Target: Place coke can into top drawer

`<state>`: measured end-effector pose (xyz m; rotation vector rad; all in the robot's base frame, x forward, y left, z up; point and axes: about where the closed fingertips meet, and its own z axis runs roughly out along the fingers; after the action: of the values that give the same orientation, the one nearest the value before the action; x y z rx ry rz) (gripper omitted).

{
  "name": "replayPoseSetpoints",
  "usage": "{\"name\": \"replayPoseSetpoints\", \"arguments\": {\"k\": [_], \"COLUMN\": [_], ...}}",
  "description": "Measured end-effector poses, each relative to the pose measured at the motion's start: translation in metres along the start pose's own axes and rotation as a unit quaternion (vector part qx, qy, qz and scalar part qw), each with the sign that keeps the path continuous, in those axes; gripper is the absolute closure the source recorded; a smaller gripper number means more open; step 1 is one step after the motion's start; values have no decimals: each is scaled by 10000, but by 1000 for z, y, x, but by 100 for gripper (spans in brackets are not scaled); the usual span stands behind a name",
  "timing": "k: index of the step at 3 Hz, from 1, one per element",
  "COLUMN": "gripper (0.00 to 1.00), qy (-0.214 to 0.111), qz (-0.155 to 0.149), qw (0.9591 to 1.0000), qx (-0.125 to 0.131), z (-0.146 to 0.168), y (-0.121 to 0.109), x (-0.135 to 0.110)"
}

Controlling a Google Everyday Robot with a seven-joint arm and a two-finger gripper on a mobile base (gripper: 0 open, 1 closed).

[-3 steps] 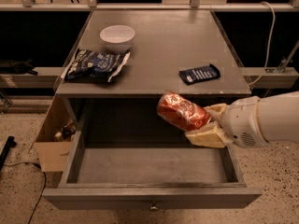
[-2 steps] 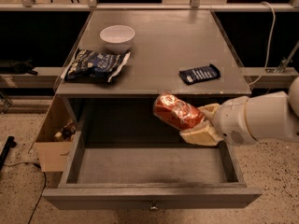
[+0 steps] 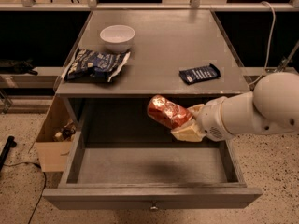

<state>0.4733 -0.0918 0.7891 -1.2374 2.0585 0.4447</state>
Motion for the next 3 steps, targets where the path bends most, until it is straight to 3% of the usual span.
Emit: {"name": "replayPoseSetpoints", "arguments": {"k": [3], "gripper": [100], "qy": [541], "qz": [213], "qw": [9983], "qx": [-81], "z": [55], "y": [-13], "x": [46]}}
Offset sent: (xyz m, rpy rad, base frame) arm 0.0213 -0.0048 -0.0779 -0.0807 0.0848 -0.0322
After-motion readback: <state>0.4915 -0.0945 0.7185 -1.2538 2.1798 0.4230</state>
